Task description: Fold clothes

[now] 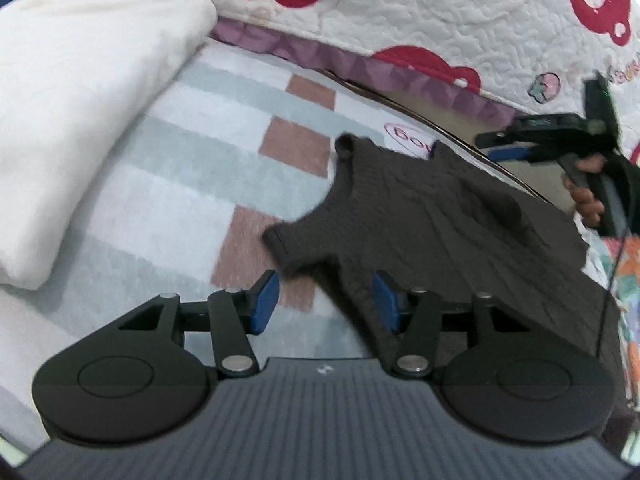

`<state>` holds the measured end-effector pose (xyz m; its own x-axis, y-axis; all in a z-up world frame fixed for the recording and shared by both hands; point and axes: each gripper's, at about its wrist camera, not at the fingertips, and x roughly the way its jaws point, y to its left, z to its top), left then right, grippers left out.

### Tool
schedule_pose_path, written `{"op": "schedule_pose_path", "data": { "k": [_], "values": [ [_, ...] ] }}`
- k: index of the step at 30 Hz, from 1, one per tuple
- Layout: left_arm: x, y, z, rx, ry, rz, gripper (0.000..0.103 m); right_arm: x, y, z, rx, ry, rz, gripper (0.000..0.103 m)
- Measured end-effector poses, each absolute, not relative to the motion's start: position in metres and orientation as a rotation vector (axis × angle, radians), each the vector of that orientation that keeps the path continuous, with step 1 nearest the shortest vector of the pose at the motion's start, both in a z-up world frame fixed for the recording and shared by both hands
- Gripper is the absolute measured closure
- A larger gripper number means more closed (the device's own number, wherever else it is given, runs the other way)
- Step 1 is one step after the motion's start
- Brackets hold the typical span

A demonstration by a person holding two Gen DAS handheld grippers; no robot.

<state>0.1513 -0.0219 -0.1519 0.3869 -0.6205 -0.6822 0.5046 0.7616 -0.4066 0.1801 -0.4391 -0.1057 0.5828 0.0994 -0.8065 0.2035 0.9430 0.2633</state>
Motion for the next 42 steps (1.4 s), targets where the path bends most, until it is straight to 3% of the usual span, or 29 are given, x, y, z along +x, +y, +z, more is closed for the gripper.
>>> {"op": "schedule_pose_path", "data": {
  "k": [8,10,12,14,15,16,21,24,26,28,34,38,42],
  "values": [
    [0.164,-0.026,-0.163,-0.200,0.951,-0.768,0.052,0.209,-0.441,-0.152,0.294,1.056,-0.175,0.034],
    [0.165,-0.027,-0.167,-0.185,0.953,-0.762,0.052,0.205,-0.431,-0.162,0.233,1.018,-0.200,0.022],
    [0.168,-0.026,-0.169,-0.205,0.959,-0.765,0.052,0.199,-0.416,-0.168,0.179,0.961,-0.228,0.018],
    [0.170,-0.026,-0.171,-0.227,0.963,-0.768,0.052,0.196,-0.409,-0.168,0.163,0.909,-0.236,0.033],
    [0.171,-0.026,-0.172,-0.233,0.962,-0.769,0.052,0.196,-0.407,-0.164,0.133,0.886,-0.242,0.074],
    [0.172,-0.025,-0.172,-0.238,0.959,-0.771,0.052,0.197,-0.405,-0.159,0.094,0.864,-0.253,0.098],
    [0.174,-0.024,-0.173,-0.252,0.954,-0.785,0.052,0.211,-0.404,-0.133,-0.018,0.743,-0.316,0.101],
    [0.175,-0.025,-0.175,-0.246,0.984,-0.787,0.052,0.232,-0.412,-0.142,0.045,0.878,-0.279,0.094],
    [0.175,-0.026,-0.174,-0.241,1.010,-0.795,0.052,0.227,-0.406,-0.141,0.055,0.892,-0.289,0.078],
    [0.175,-0.027,-0.173,-0.245,1.040,-0.809,0.050,0.199,-0.394,-0.127,0.123,0.817,-0.252,0.048],
    [0.170,-0.034,-0.173,-0.332,1.167,-0.870,0.048,0.071,-0.359,-0.099,0.322,0.779,-0.088,0.047],
    [0.159,-0.035,-0.186,-0.520,1.364,-0.856,0.048,-0.048,-0.352,-0.089,0.364,0.844,-0.063,0.047],
    [0.133,-0.045,-0.174,-0.390,1.340,-0.860,0.044,-0.182,-0.357,-0.083,0.473,0.888,-0.182,0.047]
  ]
}}
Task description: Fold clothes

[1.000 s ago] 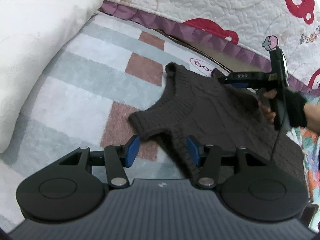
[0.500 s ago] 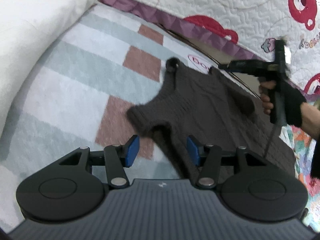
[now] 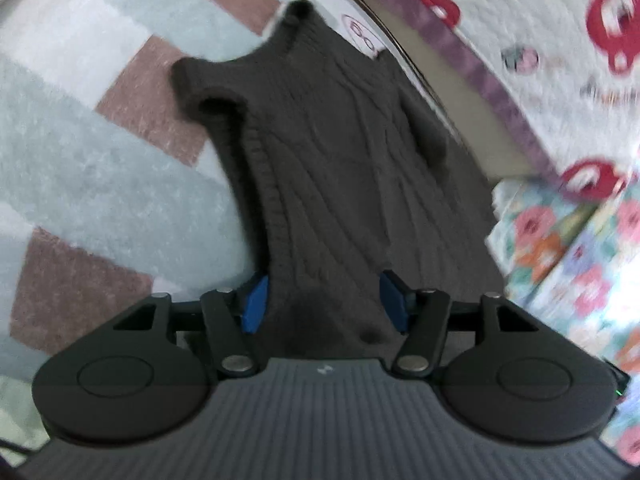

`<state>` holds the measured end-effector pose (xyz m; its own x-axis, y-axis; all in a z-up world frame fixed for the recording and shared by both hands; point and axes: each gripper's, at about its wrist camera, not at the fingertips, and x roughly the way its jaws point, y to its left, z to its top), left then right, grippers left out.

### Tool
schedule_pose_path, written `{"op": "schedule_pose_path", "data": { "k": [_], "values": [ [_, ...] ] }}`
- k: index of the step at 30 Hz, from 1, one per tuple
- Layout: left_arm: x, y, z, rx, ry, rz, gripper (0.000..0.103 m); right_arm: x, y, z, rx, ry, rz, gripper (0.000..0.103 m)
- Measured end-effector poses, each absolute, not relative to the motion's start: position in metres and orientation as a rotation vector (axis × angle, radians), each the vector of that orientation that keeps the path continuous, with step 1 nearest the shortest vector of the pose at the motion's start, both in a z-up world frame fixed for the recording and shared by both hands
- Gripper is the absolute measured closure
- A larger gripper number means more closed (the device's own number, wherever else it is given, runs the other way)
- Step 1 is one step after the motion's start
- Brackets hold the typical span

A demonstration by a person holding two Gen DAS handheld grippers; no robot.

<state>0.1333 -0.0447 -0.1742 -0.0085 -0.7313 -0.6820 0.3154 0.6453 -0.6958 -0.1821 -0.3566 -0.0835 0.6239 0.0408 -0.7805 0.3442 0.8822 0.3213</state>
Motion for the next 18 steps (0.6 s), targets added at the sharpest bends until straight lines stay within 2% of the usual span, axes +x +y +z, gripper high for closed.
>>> {"op": "schedule_pose_path", "data": {
  "k": [6,11,14,17,18],
  "values": [
    [0.105,-0.040,-0.174,-0.256,1.300,-0.797,0.043,-0.309,-0.341,-0.087,0.555,0.932,-0.414,0.047],
    [0.096,-0.029,-0.176,-0.274,1.282,-0.769,0.042,-0.364,-0.328,-0.115,0.566,0.952,-0.547,0.045],
    [0.098,-0.030,-0.175,-0.276,1.299,-0.749,0.040,-0.390,-0.334,-0.140,0.675,0.860,-0.636,0.044],
    [0.097,-0.034,-0.176,-0.271,1.296,-0.750,0.032,-0.401,-0.341,-0.152,0.874,0.699,-0.674,0.041],
    [0.096,-0.036,-0.177,-0.274,1.291,-0.747,0.027,-0.399,-0.343,-0.154,0.901,0.678,-0.676,0.035]
  ]
}}
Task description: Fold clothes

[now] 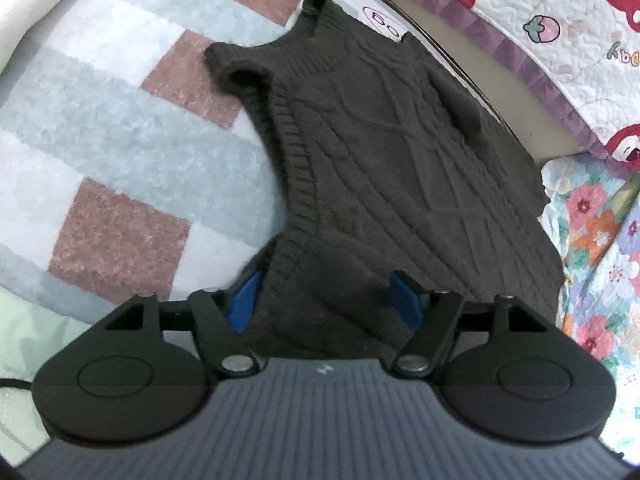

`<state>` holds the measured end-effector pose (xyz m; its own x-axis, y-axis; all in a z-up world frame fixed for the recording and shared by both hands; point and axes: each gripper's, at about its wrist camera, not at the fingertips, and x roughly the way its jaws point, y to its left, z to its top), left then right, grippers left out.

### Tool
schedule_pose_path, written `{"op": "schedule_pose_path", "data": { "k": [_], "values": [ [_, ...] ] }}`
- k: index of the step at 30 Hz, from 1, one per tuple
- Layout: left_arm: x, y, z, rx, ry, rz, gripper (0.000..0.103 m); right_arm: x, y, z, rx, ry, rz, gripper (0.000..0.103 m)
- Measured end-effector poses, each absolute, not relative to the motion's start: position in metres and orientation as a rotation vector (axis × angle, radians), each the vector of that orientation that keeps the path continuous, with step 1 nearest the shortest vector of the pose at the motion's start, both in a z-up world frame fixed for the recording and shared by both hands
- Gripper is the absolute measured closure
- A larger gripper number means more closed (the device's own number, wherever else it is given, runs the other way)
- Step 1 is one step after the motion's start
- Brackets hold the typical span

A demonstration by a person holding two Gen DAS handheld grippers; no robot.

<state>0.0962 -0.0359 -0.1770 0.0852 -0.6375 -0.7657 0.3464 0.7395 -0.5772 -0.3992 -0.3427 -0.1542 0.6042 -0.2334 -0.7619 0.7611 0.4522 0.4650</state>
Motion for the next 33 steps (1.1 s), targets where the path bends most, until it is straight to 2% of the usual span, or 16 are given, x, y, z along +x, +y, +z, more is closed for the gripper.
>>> {"op": "schedule_pose_path", "data": {
  "k": [2,6,8,10,11,12,13,15,20,22,24,26,27,28,30,33],
  "values": [
    [0.095,-0.037,-0.178,-0.296,1.284,-0.747,0.021,-0.395,-0.346,-0.159,0.946,0.653,-0.681,0.031],
    [0.089,-0.042,-0.176,-0.241,1.260,-0.760,0.023,-0.381,-0.345,-0.155,0.908,0.693,-0.687,0.032],
    [0.083,-0.047,-0.172,-0.153,1.223,-0.762,0.037,-0.365,-0.331,-0.144,0.728,0.803,-0.683,0.036],
    [0.077,-0.054,-0.166,-0.028,1.163,-0.749,0.083,-0.355,-0.315,-0.133,0.596,0.849,-0.680,0.038],
    [0.075,-0.056,-0.164,-0.005,1.146,-0.758,0.094,-0.353,-0.310,-0.126,0.560,0.836,-0.667,0.041],
    [0.075,-0.054,-0.162,-0.056,1.151,-0.789,0.098,-0.353,-0.308,-0.121,0.552,0.809,-0.643,0.054],
    [0.077,-0.052,-0.161,-0.125,1.164,-0.820,0.098,-0.354,-0.308,-0.117,0.552,0.779,-0.617,0.060],
    [0.080,-0.049,-0.158,-0.222,1.181,-0.854,0.098,-0.351,-0.315,-0.120,0.586,0.783,-0.603,0.061],
    [0.069,-0.059,-0.152,0.019,1.101,-0.802,0.096,-0.346,-0.338,-0.137,0.666,0.800,-0.675,0.056],
    [0.074,-0.058,-0.160,-0.039,1.158,-0.795,0.092,-0.339,-0.347,-0.148,0.682,0.820,-0.647,0.030],
    [0.077,-0.057,-0.166,-0.050,1.190,-0.779,0.083,-0.331,-0.353,-0.159,0.668,0.838,-0.622,0.025],
    [0.079,-0.057,-0.170,-0.057,1.203,-0.762,0.066,-0.323,-0.357,-0.167,0.645,0.859,-0.598,0.023],
    [0.079,-0.055,-0.173,-0.092,1.210,-0.762,0.059,-0.317,-0.356,-0.167,0.625,0.872,-0.586,0.033],
    [0.080,-0.054,-0.175,-0.135,1.218,-0.763,0.053,-0.314,-0.354,-0.165,0.591,0.883,-0.554,0.059],
    [0.079,-0.055,-0.175,-0.155,1.211,-0.770,0.056,-0.312,-0.350,-0.157,0.545,0.890,-0.495,0.087],
    [0.072,-0.059,-0.173,-0.066,1.135,-0.760,0.097,-0.324,-0.342,-0.125,0.557,0.808,-0.467,0.088]
  ]
}}
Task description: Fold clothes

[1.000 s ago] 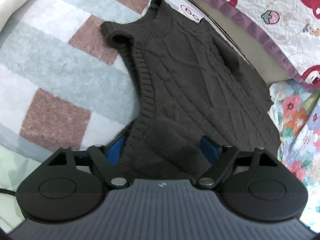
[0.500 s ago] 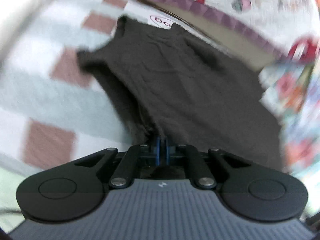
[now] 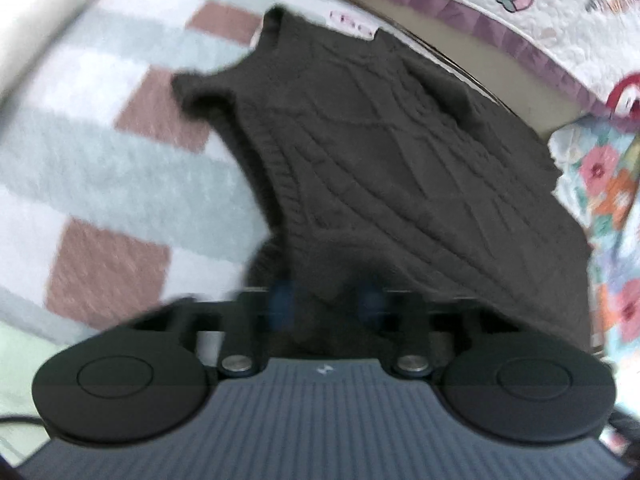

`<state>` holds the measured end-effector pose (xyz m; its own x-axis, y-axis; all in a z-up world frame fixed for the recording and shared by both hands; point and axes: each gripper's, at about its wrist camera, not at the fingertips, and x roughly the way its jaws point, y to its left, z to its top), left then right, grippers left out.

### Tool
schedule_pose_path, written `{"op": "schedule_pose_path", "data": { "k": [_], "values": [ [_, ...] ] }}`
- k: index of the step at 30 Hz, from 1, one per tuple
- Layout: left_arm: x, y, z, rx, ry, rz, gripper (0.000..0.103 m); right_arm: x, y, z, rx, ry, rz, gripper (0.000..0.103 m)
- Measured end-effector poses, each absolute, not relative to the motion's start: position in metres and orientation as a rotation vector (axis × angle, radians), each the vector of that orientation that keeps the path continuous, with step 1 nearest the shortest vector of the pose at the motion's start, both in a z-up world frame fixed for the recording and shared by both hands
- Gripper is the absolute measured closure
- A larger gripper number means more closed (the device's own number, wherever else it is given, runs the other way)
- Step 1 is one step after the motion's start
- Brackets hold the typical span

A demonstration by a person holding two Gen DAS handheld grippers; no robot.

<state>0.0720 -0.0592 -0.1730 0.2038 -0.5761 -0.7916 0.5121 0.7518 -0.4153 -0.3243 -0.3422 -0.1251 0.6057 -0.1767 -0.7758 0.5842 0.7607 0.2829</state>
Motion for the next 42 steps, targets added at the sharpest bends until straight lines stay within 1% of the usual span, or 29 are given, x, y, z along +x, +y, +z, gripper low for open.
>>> {"op": "schedule_pose_path", "data": {
  "k": [5,7,8,9,11,12,13,15,19,22,25,27,30,33,40,41,42],
  "values": [
    [0.072,-0.063,-0.171,-0.008,1.103,-0.742,0.098,-0.343,-0.327,-0.051,0.545,0.571,-0.409,0.088],
    [0.071,-0.065,-0.167,0.042,1.065,-0.725,0.097,-0.338,-0.324,-0.023,0.489,0.525,-0.402,0.089],
    [0.071,-0.066,-0.165,0.066,1.051,-0.717,0.097,-0.330,-0.322,-0.010,0.416,0.533,-0.418,0.089],
    [0.071,-0.067,-0.164,0.085,1.045,-0.707,0.094,-0.322,-0.321,0.000,0.350,0.537,-0.428,0.089],
    [0.070,-0.068,-0.162,0.112,1.036,-0.699,0.092,-0.299,-0.326,0.017,0.294,0.504,-0.418,0.089],
    [0.069,-0.065,-0.157,0.091,1.029,-0.727,0.086,-0.289,-0.325,0.024,0.277,0.485,-0.409,0.089],
    [0.066,-0.063,-0.150,0.070,1.008,-0.764,0.071,-0.281,-0.323,0.030,0.256,0.477,-0.396,0.089],
    [0.061,-0.061,-0.135,0.039,0.950,-0.827,0.057,-0.266,-0.320,0.040,0.210,0.467,-0.369,0.089],
    [0.044,-0.062,-0.106,0.007,0.831,-0.997,0.056,-0.242,-0.317,0.055,0.142,0.467,-0.356,0.089],
    [0.024,-0.069,-0.096,-0.026,0.811,-1.205,0.049,-0.234,-0.316,0.066,0.133,0.444,-0.345,0.089],
    [0.004,-0.076,-0.086,-0.053,0.784,-1.404,0.047,-0.223,-0.317,0.073,0.129,0.431,-0.351,0.089],
    [-0.006,-0.082,-0.087,-0.024,0.770,-1.467,0.044,-0.217,-0.321,0.078,0.177,0.425,-0.369,0.089],
    [-0.020,-0.089,-0.088,0.039,0.771,-1.516,0.042,-0.210,-0.326,0.080,0.206,0.424,-0.388,0.089],
    [-0.039,-0.097,-0.094,0.140,0.764,-1.545,0.034,-0.204,-0.323,0.079,0.154,0.418,-0.399,0.089],
    [-0.067,-0.132,-0.123,0.346,0.798,-1.419,0.032,-0.197,-0.332,0.082,0.236,0.383,-0.352,0.089],
    [-0.075,-0.137,-0.125,0.422,0.765,-1.405,0.033,-0.198,-0.332,0.083,0.247,0.375,-0.345,0.089],
    [-0.082,-0.140,-0.126,0.495,0.719,-1.395,0.045,-0.198,-0.332,0.085,0.251,0.368,-0.342,0.089]
  ]
}}
